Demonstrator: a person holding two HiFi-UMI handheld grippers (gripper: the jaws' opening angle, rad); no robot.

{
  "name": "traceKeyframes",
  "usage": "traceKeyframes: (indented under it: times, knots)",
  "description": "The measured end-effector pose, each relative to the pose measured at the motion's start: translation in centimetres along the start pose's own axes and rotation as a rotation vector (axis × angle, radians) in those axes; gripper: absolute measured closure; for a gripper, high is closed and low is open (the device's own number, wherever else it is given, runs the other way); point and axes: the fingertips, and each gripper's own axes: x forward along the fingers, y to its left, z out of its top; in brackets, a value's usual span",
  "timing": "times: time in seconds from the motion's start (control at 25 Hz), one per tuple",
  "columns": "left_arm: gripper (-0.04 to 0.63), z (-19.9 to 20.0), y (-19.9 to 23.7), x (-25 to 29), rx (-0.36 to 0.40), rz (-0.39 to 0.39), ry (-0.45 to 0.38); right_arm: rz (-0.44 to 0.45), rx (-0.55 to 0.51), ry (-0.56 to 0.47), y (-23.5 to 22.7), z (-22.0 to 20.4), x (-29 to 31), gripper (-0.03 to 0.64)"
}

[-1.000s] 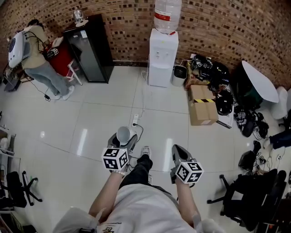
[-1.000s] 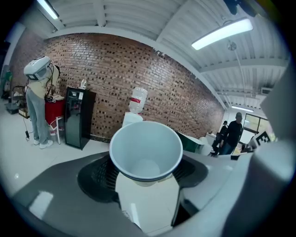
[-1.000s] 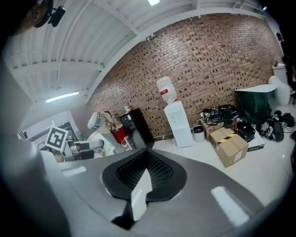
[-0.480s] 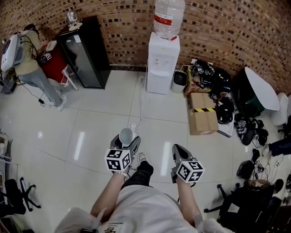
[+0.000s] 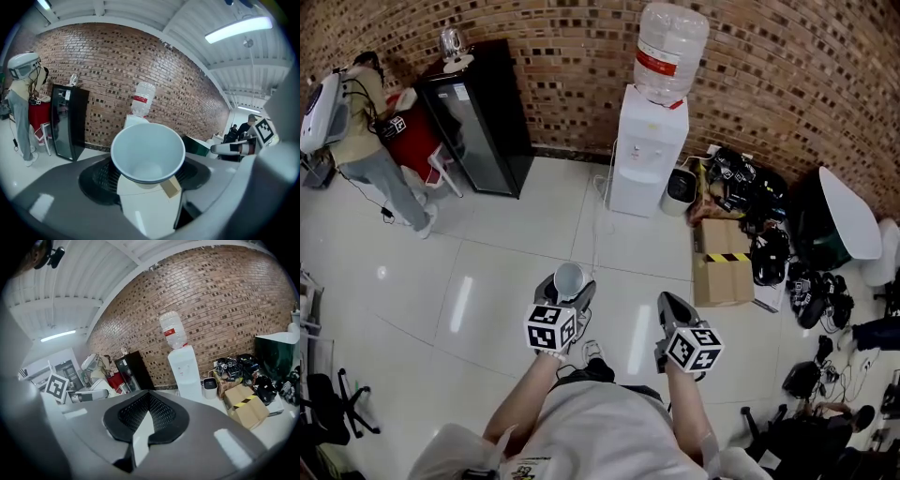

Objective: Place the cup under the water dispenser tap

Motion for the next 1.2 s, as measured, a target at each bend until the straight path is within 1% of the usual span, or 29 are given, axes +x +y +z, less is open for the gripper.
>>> traceKeyframes:
  times: [0.16,0.28,0.4,0.6,0.8,1.0,1.12,1.2]
  knots:
    - [0.252,2.1,0.9,2.8,0.024,-0.02,0.003,0.007,0.005,-0.014,-0.3,1.9,2.3,0.617]
    - [0.252,2.9,0.8,4.8,0.039,-0.039,0.01,-0.003,0.01,-0.013,-1.3,2.7,3.3,0.617]
    - [0.252,3.6,0.9,7.0,0.041,-0.054,0.016,-0.011,0.014,-0.016,-2.5,3.8,4.8,0.617]
    - [0.252,4.6,1.5,11.5,0.036,-0.061,0.024,0.004,0.003,-0.008,-4.6,5.6,8.3,0.617]
    - [0.252,6.7,2.4,18.5,0.053,-0.059,0.031,0.023,-0.017,0.004,-8.1,9.1,13.9,0.617]
    - [0.252,10.0,4.0,27.2,0.086,-0.057,0.037,0.05,-0.074,-0.002,-11.3,14.8,21.4,0.617]
    - [0.252,10.7,4.8,32.8,0.112,-0.059,0.059,0.05,-0.107,-0.002,-13.5,17.3,25.2,0.617]
    - [0.25,10.6,5.3,36.3,0.129,-0.057,0.068,0.039,-0.127,0.0,-15.2,18.1,27.3,0.617]
